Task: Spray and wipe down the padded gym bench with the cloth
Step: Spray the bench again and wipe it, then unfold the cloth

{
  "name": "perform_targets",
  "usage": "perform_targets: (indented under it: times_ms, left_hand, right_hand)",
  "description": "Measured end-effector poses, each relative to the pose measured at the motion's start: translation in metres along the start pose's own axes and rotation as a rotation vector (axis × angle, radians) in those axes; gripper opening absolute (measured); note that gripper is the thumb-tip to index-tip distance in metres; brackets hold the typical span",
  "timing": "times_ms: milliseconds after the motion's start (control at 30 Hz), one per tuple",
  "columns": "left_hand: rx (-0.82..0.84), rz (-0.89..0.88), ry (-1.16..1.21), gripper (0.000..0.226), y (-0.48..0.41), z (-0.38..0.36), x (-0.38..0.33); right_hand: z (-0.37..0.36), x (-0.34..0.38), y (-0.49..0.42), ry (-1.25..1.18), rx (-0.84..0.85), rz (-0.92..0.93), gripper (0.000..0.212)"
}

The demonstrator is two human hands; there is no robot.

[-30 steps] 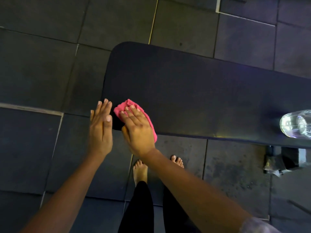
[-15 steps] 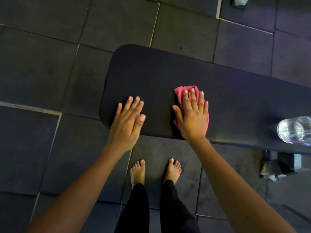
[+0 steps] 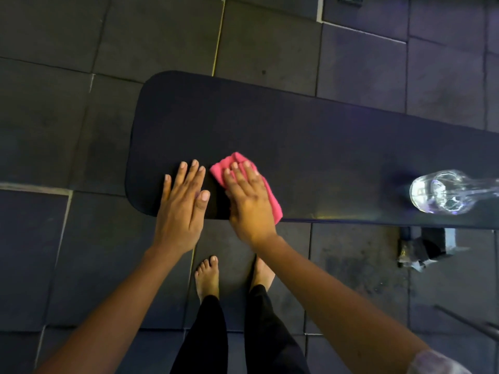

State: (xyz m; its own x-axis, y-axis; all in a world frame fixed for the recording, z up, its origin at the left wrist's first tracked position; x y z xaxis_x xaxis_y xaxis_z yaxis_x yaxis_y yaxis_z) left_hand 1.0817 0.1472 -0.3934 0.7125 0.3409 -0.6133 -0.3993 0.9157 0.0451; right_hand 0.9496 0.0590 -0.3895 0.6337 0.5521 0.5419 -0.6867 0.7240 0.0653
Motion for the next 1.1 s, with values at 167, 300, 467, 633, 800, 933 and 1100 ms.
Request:
perform_targets:
  times_ms: [167,300,467,633,800,933,1100]
  left_hand:
    - [0.011,-0.066,0.039,0.058,-0.009,-0.008,-0.025]
    - [-0.031,-0.089,-0.013,0.043,-0.016,-0.016,-0.046]
    - [-0.072,0.075,-0.004,0.037,-0.018,-0.020,-0.059]
    - [-0.023,0.143,0.171,0.037,-0.021,-0.022,-0.065]
    - [0.000,0.182,0.224,0.016,-0.028,-0.018,-0.061]
    - [0.058,0.136,0.356,0.034,-0.028,-0.007,-0.064]
    - [0.075,0.180,0.593,0.038,-0.033,0.001,-0.074]
  right_hand:
    - [0.016,-0.018,0.005,-0.055,0.100,0.030,0.059]
    - [0.041,-0.028,0.017,-0.154,0.122,0.021,0.059]
    - [0.071,-0.051,0.018,-0.386,-0.156,-0.210,0.051]
    - [0.072,-0.059,-0.001,-0.356,0.026,-0.416,0.051]
    - [0.073,-0.050,-0.013,-0.399,0.007,-0.458,0.009]
    - [0.081,-0.051,-0.007,-0.715,-0.122,-0.604,0.023]
    - [0.093,-0.055,0.008,-1.162,-0.165,-0.856,0.004]
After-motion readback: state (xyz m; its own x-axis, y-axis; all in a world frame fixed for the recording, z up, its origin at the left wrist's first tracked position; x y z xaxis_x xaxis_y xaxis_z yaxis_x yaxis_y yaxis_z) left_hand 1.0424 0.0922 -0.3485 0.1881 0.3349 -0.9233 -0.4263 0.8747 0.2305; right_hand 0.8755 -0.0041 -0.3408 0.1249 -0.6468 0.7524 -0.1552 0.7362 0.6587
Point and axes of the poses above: each hand's wrist, its own y-axis away from the middle knuckle, its own z-axis out of the back of the hand, x = y × z, the point moved 1 cm from there along -y, towards the middle knuckle, and after that the axes turned 3 degrees about -x, right-handed, at the moved point
